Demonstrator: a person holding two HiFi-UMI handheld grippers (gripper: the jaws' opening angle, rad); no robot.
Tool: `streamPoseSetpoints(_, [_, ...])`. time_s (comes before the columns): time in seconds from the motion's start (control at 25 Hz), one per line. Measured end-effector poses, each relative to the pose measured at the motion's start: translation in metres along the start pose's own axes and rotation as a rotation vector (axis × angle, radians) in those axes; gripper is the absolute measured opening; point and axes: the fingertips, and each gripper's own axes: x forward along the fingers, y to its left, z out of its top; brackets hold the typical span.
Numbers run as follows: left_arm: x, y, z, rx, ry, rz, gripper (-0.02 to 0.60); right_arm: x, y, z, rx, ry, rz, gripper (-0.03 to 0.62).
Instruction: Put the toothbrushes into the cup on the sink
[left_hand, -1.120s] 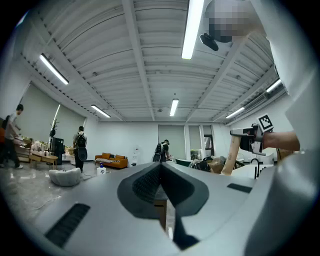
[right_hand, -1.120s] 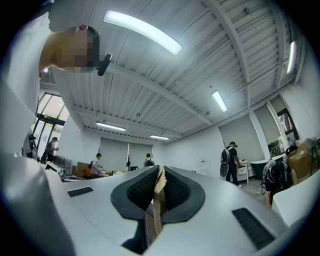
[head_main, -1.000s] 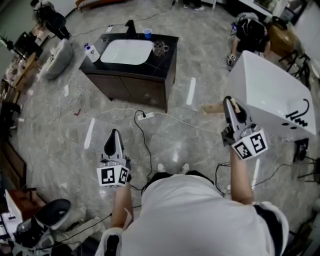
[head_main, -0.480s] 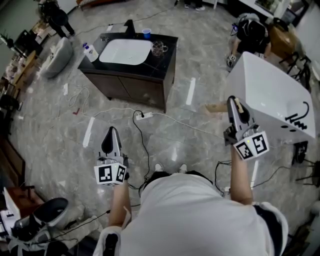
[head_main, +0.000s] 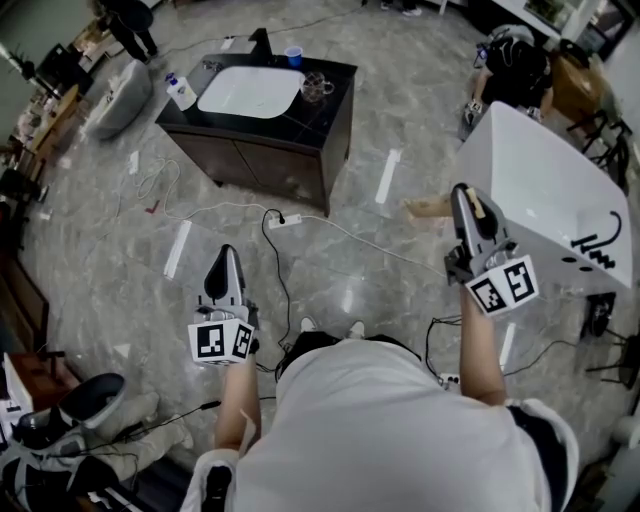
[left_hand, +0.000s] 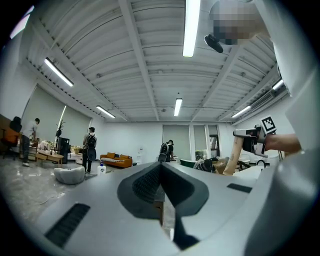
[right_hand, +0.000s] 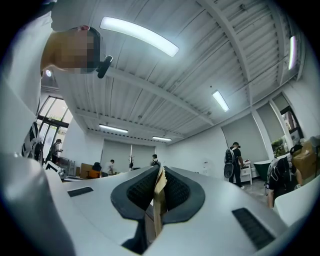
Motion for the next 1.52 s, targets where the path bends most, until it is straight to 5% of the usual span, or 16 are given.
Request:
streamPoseSetpoints(0.8, [0.016, -0.041, -0.007, 0.015, 0.01, 0.012, 0.002, -0.017, -0.033, -0.006, 0.016, 0.004, 0.043, 0.041])
streamPoseSetpoints(1.52, [0.109, 0.021, -0.029, -0.006, 0.019, -0.044, 0.002, 0.056, -0.062, -0.027, -0.017, 0.019, -0.041, 0.041])
